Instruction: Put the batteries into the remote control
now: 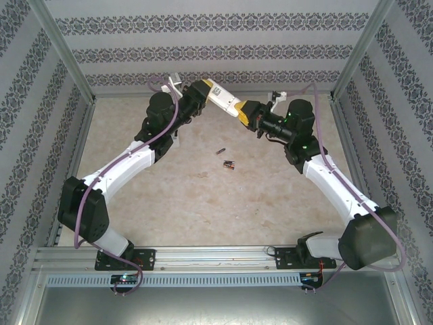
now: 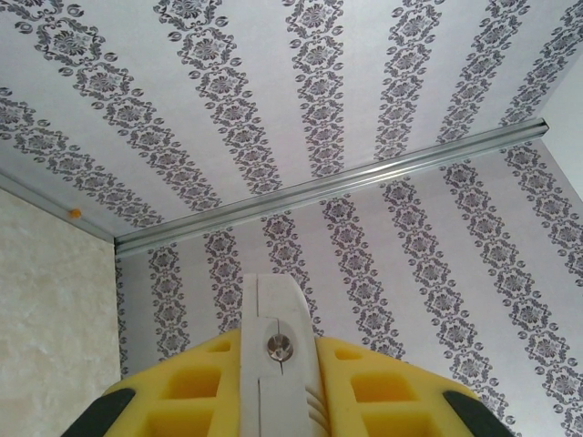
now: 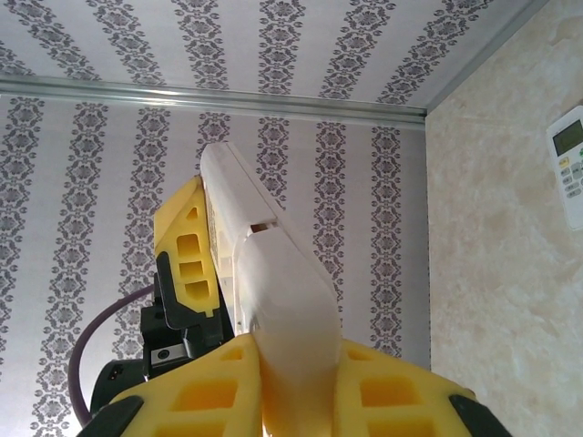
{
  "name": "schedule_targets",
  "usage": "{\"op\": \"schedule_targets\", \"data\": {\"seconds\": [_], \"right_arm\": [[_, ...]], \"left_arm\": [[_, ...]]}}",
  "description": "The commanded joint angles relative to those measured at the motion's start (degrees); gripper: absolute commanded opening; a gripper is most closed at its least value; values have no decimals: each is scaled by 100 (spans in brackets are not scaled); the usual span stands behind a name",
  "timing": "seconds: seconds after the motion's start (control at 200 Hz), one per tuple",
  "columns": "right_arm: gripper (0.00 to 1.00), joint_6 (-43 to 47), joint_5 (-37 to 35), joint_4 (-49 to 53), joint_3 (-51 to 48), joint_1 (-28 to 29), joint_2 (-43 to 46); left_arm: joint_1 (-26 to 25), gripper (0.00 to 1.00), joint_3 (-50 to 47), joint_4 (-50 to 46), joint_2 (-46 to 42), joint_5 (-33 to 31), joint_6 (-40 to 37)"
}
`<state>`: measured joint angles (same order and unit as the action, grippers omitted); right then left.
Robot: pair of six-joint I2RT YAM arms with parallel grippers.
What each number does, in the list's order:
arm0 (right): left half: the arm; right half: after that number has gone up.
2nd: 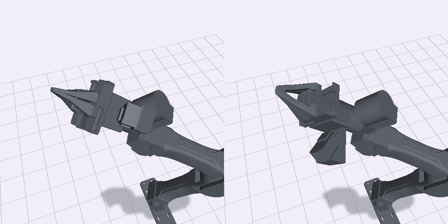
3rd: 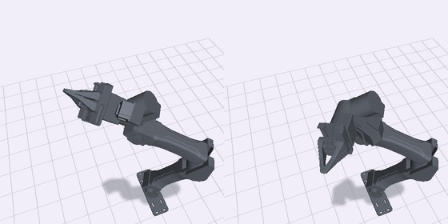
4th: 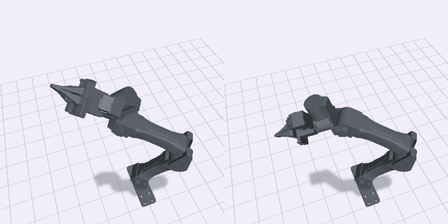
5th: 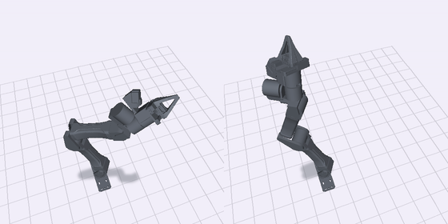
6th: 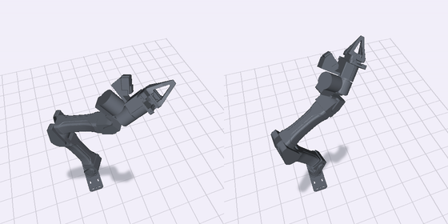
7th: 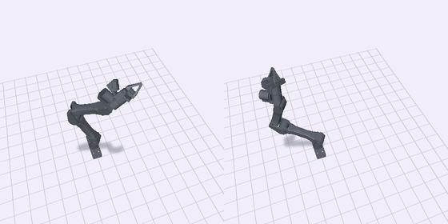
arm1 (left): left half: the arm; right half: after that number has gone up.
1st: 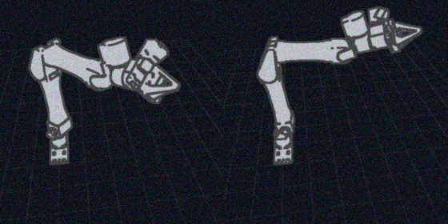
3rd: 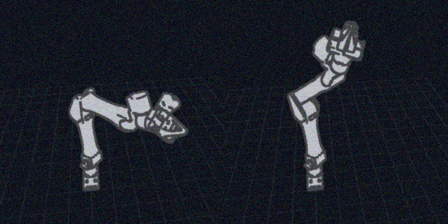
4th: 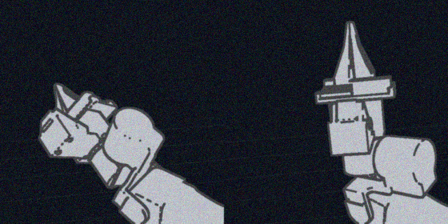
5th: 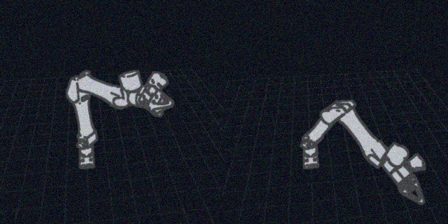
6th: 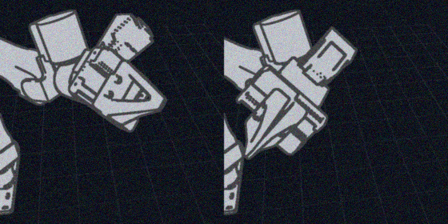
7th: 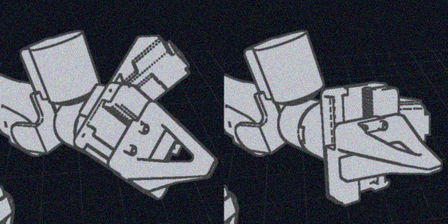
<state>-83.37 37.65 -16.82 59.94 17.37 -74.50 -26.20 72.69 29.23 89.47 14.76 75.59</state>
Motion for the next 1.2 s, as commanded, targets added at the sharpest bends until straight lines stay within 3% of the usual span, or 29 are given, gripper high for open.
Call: {"op": "schedule_targets", "data": {"seconds": [0.0, 0.075, 0.205, 0.39, 0.624, 0.889, 1.029, 1.129, 1.194], "right_arm": [[14, -16, -56, -145, -240, -289, 269], [13, -51, -17, -199, -265, -293, 269], [26, -118, 36, -240, -389, -335, 337], [6, -41, 58, -391, -576, -380, 487], [10, 50, -1, -348, -751, -482, 660], [12, 1132, -27, 513, -1165, -1259, 570], [31, 881, 770, -17, -351, -900, -38], [47, 644, 936, -278, 231, -405, -338], [52, 348, 942, -572, 481, -145, -514]], "left_arm": [[620, 0, -10, 541, -355, -978, -80], [623, 0, 30, 505, -314, -928, -84], [630, 0, 2, 504, -299, -964, -75], [633, 0, 48, 463, -245, -846, -4], [631, 0, 18, 406, -284, -831, -94], [630, 0, 62, -334, -429, -371, -562], [577, 0, 38, -548, -458, -202, -601], [532, 0, 83, -531, -409, -157, -611], [526, 0, 154, -526, -361, -138, -628]]}}
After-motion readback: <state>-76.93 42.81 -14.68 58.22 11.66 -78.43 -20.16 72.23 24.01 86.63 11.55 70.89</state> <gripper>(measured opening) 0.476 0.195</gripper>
